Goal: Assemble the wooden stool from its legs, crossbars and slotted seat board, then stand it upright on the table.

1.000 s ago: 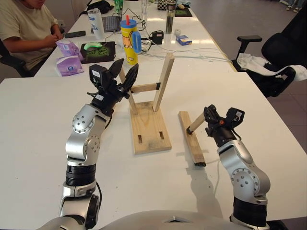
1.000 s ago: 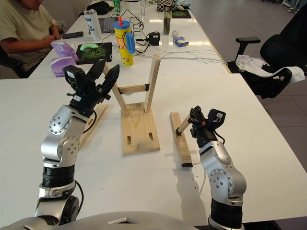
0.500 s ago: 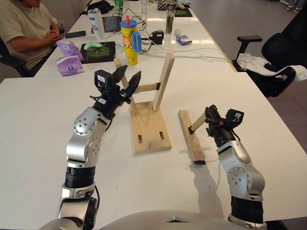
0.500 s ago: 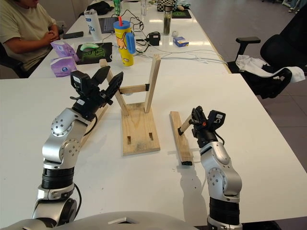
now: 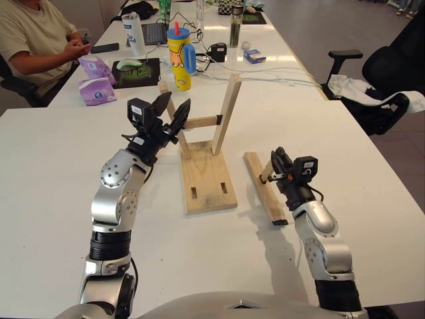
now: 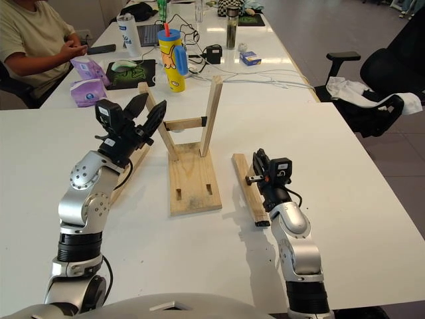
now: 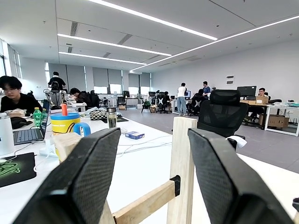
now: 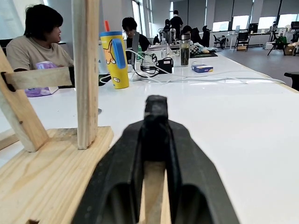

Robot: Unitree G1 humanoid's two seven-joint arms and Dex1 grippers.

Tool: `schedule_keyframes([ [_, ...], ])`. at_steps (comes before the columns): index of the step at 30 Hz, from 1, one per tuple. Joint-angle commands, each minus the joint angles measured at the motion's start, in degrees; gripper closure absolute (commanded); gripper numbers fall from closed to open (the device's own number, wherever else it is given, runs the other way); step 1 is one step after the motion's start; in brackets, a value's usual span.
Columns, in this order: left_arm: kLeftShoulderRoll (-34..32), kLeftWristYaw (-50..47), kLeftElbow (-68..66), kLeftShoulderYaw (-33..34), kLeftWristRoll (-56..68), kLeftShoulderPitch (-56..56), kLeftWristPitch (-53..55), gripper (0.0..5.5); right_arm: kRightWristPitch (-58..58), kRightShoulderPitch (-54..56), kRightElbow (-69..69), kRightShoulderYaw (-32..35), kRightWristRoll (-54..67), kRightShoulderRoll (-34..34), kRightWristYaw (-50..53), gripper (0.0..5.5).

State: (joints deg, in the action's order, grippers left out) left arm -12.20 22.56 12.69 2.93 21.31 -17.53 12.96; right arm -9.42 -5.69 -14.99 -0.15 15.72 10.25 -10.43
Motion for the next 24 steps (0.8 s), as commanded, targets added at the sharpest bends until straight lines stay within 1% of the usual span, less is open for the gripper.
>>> schedule_keyframes([
  [1,-0.1,-0.4,0.2,0.4,-0.3,0.7,-0.1,2.83,-4.1,-5.0,5.7,-0.7,-1.5,0.8,-0.9,5.04],
  [9,0.0,-0.7,-0.6,0.7,-0.6,0.1,-0.5,2.83,-3.4,-2.1,8.1,-1.2,-2.6,1.6,-1.9,5.04],
  [13,-0.6,0.1,-1.4,-0.1,-1.9,1.5,-1.8,2.83,-1.8,-0.8,5.3,0.3,-0.1,1.5,-3.8,5.04],
  [14,-0.6,0.2,-1.5,0.0,-2.1,1.8,-2.0,2.83,-1.6,-0.5,3.7,0.8,0.7,1.6,-4.0,4.67],
  [15,-0.5,0.2,-1.4,0.1,-2.1,2.1,-2.1,2.83,-1.7,-0.1,1.8,1.0,1.0,1.7,-4.1,4.63],
  [18,-0.5,0.5,-0.7,0.0,-1.7,2.7,-1.6,2.83,-4.6,2.1,-3.8,1.2,2.3,2.1,-4.1,4.16],
  [24,-0.2,0.4,0.3,-0.2,-1.5,3.2,-1.3,2.83,-12.9,11.6,-10.3,2.9,3.9,3.2,-1.3,4.16],
])
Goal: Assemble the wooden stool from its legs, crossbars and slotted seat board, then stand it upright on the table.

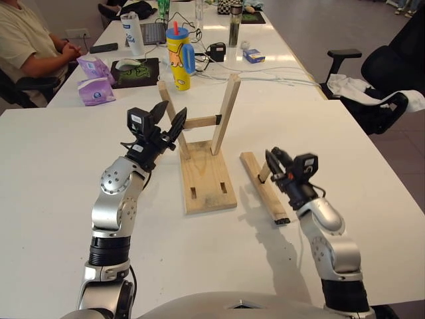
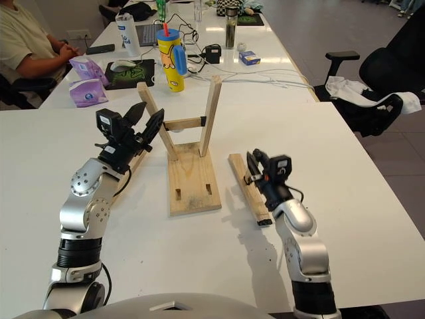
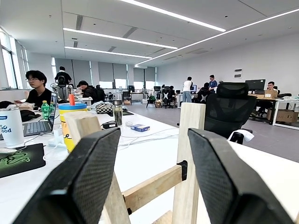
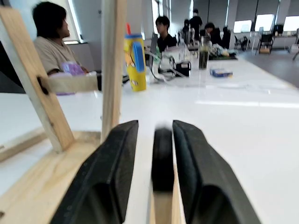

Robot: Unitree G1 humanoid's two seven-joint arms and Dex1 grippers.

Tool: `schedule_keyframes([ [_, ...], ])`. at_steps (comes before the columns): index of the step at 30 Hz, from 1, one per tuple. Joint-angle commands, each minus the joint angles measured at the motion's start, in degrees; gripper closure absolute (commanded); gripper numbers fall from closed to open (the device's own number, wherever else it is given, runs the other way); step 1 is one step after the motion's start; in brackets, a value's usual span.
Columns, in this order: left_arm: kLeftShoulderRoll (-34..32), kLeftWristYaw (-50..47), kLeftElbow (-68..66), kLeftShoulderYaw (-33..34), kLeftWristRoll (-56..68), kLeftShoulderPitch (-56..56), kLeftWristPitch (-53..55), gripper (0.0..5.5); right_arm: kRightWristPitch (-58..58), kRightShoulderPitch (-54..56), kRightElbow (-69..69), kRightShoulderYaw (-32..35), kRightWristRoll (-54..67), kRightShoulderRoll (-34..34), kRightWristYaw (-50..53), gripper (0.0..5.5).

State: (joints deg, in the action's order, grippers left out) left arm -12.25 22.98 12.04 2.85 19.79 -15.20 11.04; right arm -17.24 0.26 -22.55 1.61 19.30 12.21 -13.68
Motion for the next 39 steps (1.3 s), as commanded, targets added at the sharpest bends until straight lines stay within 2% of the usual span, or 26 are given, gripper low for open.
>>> schedule_keyframes([
  [1,-0.1,-0.2,1.1,-0.1,0.1,1.0,0.6,2.83,-6.5,8.0,-2.8,1.4,0.3,1.5,2.4,4.16],
  [7,0.6,-1.1,1.3,-0.2,0.0,0.8,0.6,2.83,-7.7,24.2,3.4,0.7,-2.0,1.2,3.5,4.16],
  [13,0.8,-1.2,0.7,-0.1,0.2,-0.5,0.8,2.83,-5.0,29.8,6.8,0.6,-4.0,-0.8,4.9,4.16],
  [24,0.7,-1.3,0.7,0.3,0.3,0.0,0.7,2.83,-2.0,22.5,5.0,1.5,-6.8,-2.0,6.5,4.16],
  [26,0.8,-1.3,0.8,0.2,0.3,0.0,0.8,2.83,-5.1,18.8,8.2,2.2,-5.3,-3.7,7.0,4.16],
  [28,0.9,-1.4,1.0,0.1,0.2,0.1,0.9,2.83,-12.9,15.7,14.6,-0.5,-4.8,-4.1,5.5,4.16],
  [29,0.8,-1.3,0.9,0.1,0.3,0.1,0.8,2.83,-17.6,13.9,18.0,-4.0,-5.4,-3.3,3.6,4.16],
  [32,0.7,-1.0,0.3,0.2,0.4,-0.5,1.0,2.83,-23.1,9.8,20.9,-5.6,-7.7,-2.8,5.5,4.16],
  [37,0.4,-1.2,0.5,0.8,0.7,-0.8,1.0,2.83,-21.5,12.1,19.2,-4.1,-7.5,-1.8,6.1,4.16],
  [39,0.5,-1.2,0.3,0.7,0.5,-0.8,0.8,2.83,-16.8,13.5,18.7,-2.9,-7.7,-2.2,6.4,4.16],
])
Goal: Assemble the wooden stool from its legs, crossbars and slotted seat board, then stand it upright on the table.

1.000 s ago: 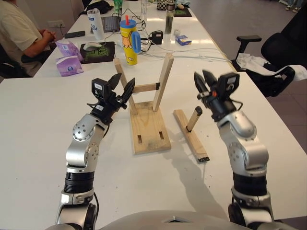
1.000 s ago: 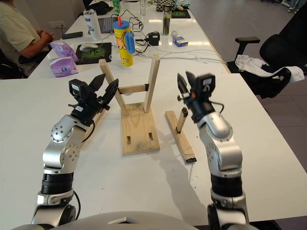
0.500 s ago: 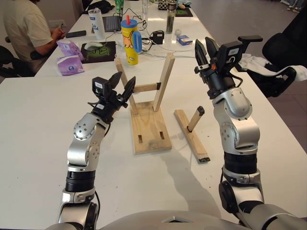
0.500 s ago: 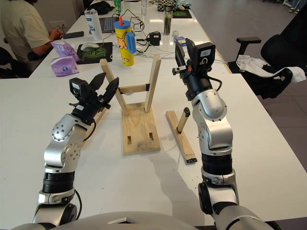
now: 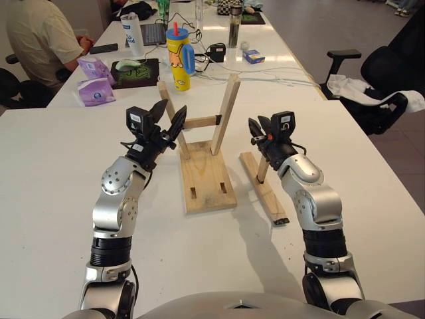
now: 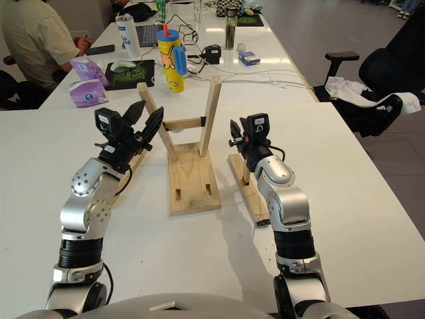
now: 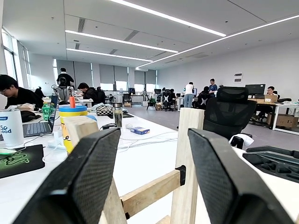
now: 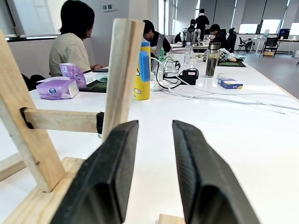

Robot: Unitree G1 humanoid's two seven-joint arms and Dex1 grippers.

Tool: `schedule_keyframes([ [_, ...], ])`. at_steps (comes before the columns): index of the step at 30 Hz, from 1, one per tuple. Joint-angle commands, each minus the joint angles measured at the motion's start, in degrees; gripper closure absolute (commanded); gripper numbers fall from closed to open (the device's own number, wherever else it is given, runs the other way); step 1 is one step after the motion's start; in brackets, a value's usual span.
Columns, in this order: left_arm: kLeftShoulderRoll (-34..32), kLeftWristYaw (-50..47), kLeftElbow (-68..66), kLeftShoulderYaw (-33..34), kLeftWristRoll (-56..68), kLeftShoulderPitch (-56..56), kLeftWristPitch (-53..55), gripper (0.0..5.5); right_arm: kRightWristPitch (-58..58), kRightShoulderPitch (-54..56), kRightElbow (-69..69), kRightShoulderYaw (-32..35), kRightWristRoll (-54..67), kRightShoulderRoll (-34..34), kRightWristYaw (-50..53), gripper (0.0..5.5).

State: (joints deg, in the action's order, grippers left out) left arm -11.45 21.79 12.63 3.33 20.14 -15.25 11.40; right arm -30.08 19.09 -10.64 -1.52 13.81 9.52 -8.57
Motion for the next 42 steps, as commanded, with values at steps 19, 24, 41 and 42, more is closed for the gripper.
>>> schedule_keyframes([
  [19,-0.4,-3.1,3.2,1.9,-0.8,4.4,0.2,2.83,-9.2,-22.0,-19.3,0.3,10.1,23.0,-24.6,2.71],
  [24,-0.3,-3.5,4.0,1.7,-1.0,5.5,0.4,2.83,-9.9,-26.2,-18.9,1.7,7.1,22.6,-20.3,1.90],
  [41,-1.5,-1.3,2.4,1.3,-0.5,2.8,0.7,2.83,-22.4,-18.5,-10.1,0.6,4.8,15.4,-9.9,1.96],
  [42,-1.5,-1.1,2.2,1.2,-0.5,2.6,0.6,2.83,-22.5,-18.5,-9.9,0.5,4.6,15.4,-9.8,2.08],
])
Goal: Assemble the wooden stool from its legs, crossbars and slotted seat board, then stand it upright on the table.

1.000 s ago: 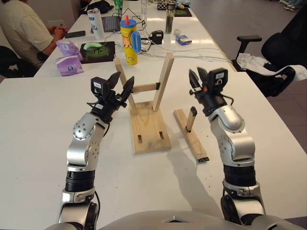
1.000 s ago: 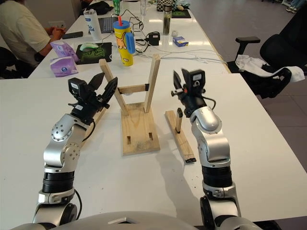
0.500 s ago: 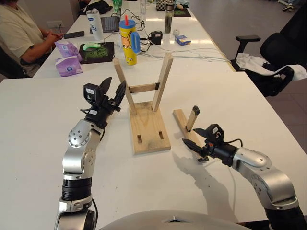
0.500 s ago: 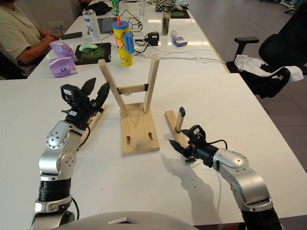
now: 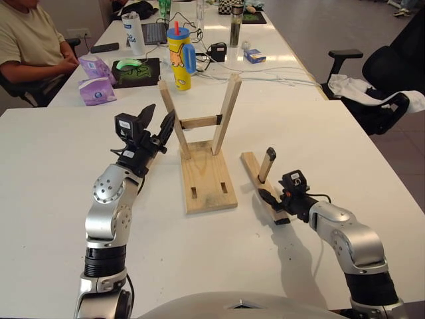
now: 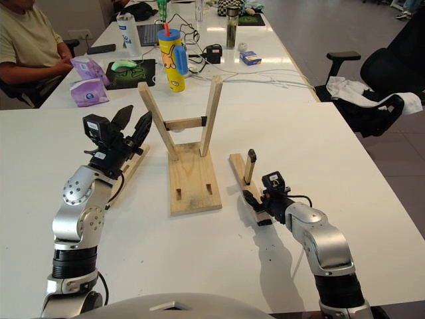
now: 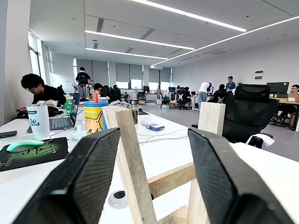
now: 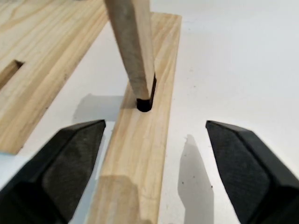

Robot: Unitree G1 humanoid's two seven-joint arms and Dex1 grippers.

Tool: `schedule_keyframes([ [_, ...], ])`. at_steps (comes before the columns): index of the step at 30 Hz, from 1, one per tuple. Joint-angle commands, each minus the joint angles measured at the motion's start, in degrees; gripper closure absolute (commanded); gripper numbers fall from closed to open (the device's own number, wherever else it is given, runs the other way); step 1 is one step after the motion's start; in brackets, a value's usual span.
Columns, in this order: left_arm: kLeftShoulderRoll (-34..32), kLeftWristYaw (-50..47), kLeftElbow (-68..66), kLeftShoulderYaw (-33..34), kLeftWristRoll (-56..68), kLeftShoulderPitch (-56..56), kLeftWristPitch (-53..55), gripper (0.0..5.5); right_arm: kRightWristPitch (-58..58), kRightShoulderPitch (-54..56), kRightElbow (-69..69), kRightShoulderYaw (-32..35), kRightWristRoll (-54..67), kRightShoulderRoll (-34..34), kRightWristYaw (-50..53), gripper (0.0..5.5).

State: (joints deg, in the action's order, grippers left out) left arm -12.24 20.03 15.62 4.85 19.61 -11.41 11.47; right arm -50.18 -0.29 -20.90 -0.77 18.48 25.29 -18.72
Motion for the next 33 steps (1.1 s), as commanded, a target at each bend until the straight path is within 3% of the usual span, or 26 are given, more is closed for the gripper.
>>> schedule_keyframes([
  [1,-0.7,0.7,-1.0,-0.3,0.0,-1.3,0.5,2.83,-2.8,1.0,0.7,-0.5,-0.1,-0.4,0.2,2.30],
  [8,-0.6,0.9,-1.0,-0.4,0.1,-1.9,0.7,2.83,-5.2,2.2,1.1,-2.2,-1.3,-0.5,0.8,3.41],
  [10,-0.7,1.2,-0.8,-0.6,0.1,-1.7,0.8,2.83,-4.9,2.3,1.4,-1.9,-1.5,-1.2,1.4,3.43],
  [15,-0.1,2.5,0.3,-0.4,4.1,-2.2,4.2,2.83,5.4,6.1,2.2,8.3,2.1,-9.6,5.8,3.43],
  [18,0.1,4.2,0.2,2.4,12.4,-4.2,9.2,2.83,10.3,13.6,0.7,17.3,13.8,-16.6,6.0,3.43],
  [23,-1.5,7.6,1.1,6.9,28.4,-6.6,19.1,2.57,3.3,21.2,0.3,21.2,34.9,-20.1,4.7,3.43],
  [26,-3.8,9.8,1.3,8.3,38.0,-7.4,26.3,2.19,-2.8,21.3,-0.3,20.4,47.1,-18.2,2.0,3.43],
  [33,-7.6,10.4,0.7,9.7,54.4,-8.8,37.7,1.09,-14.8,19.2,-0.2,14.8,60.4,-8.0,-6.6,3.43],
])
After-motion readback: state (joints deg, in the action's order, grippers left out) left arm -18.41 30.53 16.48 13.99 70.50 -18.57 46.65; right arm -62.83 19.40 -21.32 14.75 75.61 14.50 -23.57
